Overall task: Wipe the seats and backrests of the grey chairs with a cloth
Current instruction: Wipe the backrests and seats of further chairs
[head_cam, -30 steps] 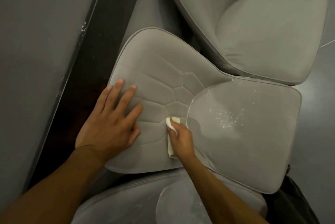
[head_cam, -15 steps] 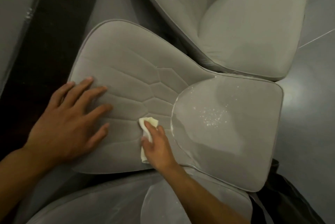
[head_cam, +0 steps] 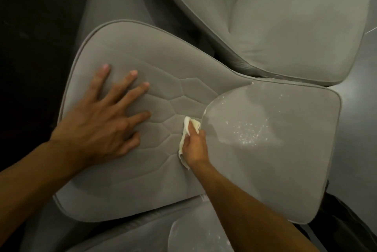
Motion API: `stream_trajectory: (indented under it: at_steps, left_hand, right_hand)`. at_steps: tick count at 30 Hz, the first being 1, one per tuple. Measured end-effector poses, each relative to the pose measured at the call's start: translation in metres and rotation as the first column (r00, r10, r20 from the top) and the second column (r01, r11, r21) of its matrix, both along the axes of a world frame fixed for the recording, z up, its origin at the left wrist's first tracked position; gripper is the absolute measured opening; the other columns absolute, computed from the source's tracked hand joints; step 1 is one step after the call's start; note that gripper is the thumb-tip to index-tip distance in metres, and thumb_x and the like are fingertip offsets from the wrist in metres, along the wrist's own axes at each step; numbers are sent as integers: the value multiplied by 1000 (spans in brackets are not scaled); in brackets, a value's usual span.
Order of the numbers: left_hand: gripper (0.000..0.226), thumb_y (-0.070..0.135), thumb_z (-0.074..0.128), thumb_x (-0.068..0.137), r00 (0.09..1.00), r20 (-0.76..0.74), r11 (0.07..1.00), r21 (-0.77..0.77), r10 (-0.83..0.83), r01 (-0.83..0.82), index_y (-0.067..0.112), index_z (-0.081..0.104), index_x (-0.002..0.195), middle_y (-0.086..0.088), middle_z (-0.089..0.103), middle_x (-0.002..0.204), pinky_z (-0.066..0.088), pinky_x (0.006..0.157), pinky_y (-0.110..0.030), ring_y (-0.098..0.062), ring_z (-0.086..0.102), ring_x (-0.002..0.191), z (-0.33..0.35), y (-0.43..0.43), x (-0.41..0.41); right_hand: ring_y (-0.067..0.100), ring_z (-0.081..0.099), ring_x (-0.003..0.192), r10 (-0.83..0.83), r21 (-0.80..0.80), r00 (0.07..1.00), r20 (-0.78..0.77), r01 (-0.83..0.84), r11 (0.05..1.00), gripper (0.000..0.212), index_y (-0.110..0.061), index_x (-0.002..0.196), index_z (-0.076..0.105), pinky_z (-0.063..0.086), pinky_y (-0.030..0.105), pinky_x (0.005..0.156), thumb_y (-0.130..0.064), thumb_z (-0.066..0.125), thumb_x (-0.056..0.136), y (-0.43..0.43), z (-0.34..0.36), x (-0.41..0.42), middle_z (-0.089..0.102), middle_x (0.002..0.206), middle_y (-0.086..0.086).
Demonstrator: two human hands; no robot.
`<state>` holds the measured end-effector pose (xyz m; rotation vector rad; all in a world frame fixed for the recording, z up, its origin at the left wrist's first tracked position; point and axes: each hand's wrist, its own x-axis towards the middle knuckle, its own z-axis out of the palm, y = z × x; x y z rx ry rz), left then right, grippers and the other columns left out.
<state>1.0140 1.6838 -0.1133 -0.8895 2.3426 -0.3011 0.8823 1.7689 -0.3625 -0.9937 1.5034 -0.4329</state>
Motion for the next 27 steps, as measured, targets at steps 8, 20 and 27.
stream_trajectory:
  at_steps: [8,20,27]
  left_hand:
    - [61,60,49,84,1000,25,1000,8,19,-19,22,72,126,-22,31,162,3,117,-73,-44,14,153,-4,0,0]
    - [66,61,45,84,1000,13,998,49,23,-24,19,71,128,-24,29,161,4,116,-75,-47,15,152,-9,-3,6]
    - [65,60,46,84,997,78,998,53,31,-35,21,70,129,-24,29,161,5,116,-76,-48,13,152,-8,-4,4]
  right_hand:
    - [29,54,122,-383,335,924,26,353,874,43,-16,139,56,35,19,95,-5,45,99,-36,-50,4,57,137,12]
    - [2,46,110,-150,-160,983,103,165,973,42,-21,141,53,35,10,98,-10,45,102,5,8,6,42,121,-7]
    - [28,54,125,-450,303,882,141,395,867,42,-15,140,55,36,19,98,-5,43,101,-42,15,10,59,135,10]
